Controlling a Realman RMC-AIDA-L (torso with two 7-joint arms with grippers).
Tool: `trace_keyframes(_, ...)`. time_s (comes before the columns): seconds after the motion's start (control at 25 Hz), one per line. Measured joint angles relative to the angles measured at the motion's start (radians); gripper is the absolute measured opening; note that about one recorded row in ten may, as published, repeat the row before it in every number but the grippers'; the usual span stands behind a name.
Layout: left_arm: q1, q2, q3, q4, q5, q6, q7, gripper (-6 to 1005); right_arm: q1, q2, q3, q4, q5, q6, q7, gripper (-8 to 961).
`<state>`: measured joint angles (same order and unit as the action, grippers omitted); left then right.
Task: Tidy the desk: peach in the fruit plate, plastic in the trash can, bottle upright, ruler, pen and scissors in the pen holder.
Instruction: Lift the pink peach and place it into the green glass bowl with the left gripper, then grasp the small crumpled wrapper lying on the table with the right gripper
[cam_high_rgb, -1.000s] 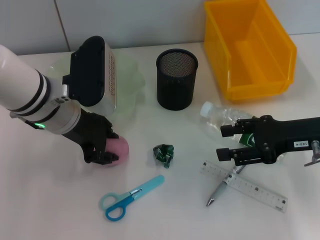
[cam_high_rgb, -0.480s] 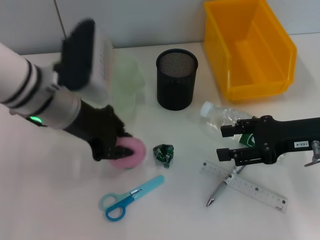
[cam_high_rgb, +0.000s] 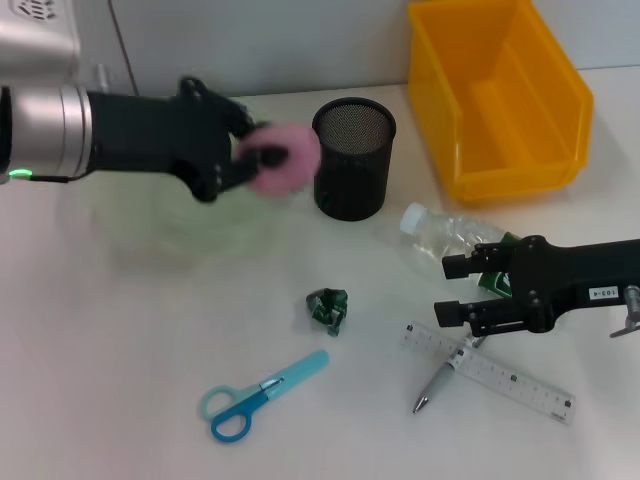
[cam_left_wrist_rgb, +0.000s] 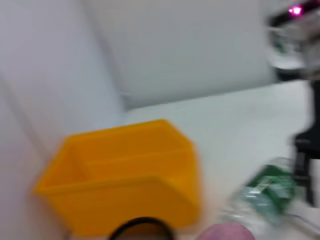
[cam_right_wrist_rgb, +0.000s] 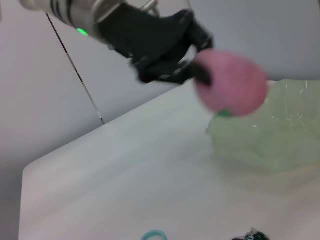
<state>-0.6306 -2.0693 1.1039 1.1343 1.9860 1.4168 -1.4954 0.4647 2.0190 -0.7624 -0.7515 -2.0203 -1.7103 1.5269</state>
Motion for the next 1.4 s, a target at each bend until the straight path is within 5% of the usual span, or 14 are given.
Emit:
trace_keyframes(0.68, 0.013, -0.003, 0.062, -0.288, 0.010, -0.561, 0.000, 99, 0.001, -0.002, 0.004, 0.000, 0.000, 0.000, 0.001, 699)
trace_keyframes(1.12, -0.006, -0.003, 0.065, -0.352, -0.002, -0.617, -0.026, 300, 0.009, -0.001, 0.000, 0.000, 0.000, 0.002, 0.001, 694)
trace_keyframes(1.4, -0.006, -0.003, 0.066, -0.353, -0.003, -0.627, -0.026, 620, 0.010, 0.000, 0.001, 0.000, 0.000, 0.004, 0.002, 691)
